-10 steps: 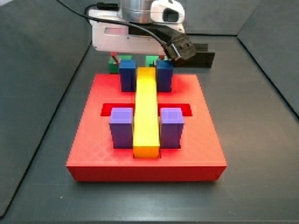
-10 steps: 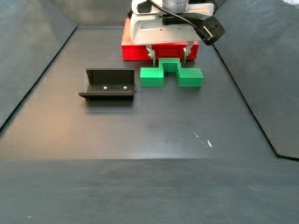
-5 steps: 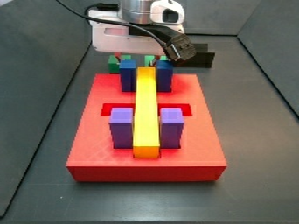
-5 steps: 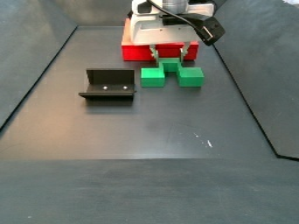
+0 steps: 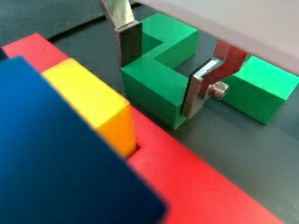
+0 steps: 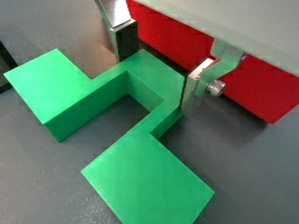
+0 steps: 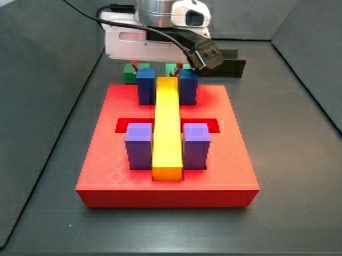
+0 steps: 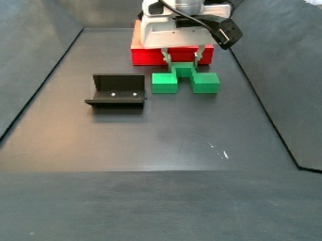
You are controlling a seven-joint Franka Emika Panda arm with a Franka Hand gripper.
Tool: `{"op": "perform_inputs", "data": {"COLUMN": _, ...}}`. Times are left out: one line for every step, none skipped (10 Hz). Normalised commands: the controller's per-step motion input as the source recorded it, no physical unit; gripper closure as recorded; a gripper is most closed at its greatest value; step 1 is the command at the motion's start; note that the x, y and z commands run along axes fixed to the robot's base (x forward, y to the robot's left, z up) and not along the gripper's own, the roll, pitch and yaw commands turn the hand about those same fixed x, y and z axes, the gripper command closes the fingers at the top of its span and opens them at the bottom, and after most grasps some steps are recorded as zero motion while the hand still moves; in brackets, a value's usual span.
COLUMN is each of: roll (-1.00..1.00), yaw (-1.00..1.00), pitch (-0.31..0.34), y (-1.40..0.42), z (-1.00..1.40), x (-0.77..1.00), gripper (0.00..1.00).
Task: Pick up the green object. Move up. Place the green object on the fixture. Regrasp the green object. Move to above the board. Insert the green object.
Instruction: Pick up the green object.
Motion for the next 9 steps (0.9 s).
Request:
{"op": "perform_inputs", "data": {"roll": 0.0, "yaw": 0.0, "pitch": 0.0, "y": 0.0, "z": 0.0, "x": 0.0, "gripper": 1.0}}
{"op": "perform_inputs", "data": {"roll": 0.0, "yaw": 0.0, "pitch": 0.0, "y": 0.0, "z": 0.0, "x": 0.0, "gripper": 1.0}}
{"op": "perform_inputs", "data": {"roll": 0.0, "yaw": 0.0, "pitch": 0.0, "y": 0.0, "z": 0.0, "x": 0.0, "gripper": 1.0}}
{"op": "perform_inputs", "data": {"roll": 0.0, "yaw": 0.0, "pitch": 0.0, "y": 0.0, "z": 0.0, "x": 0.0, "gripper": 1.0}}
{"op": "perform_inputs", "data": {"roll": 0.0, "yaw": 0.0, "pitch": 0.0, "y": 0.0, "z": 0.0, "x": 0.0, "gripper": 1.0}}
{"op": "perform_inputs", "data": {"roll": 0.0, "yaw": 0.0, "pitch": 0.0, "y": 0.0, "z": 0.0, "x": 0.0, "gripper": 1.0}}
{"op": "perform_inputs", "data": {"roll": 0.0, "yaw": 0.0, "pitch": 0.0, "y": 0.0, "z": 0.0, "x": 0.0, "gripper": 1.0}}
{"op": "perform_inputs", "data": {"roll": 0.0, "yaw": 0.0, "pitch": 0.0, "y": 0.0, "z": 0.0, "x": 0.0, "gripper": 1.0}}
{"op": "perform_inputs", "data": {"roll": 0.0, "yaw": 0.0, "pitch": 0.0, "y": 0.0, "z": 0.0, "x": 0.0, "gripper": 1.0}}
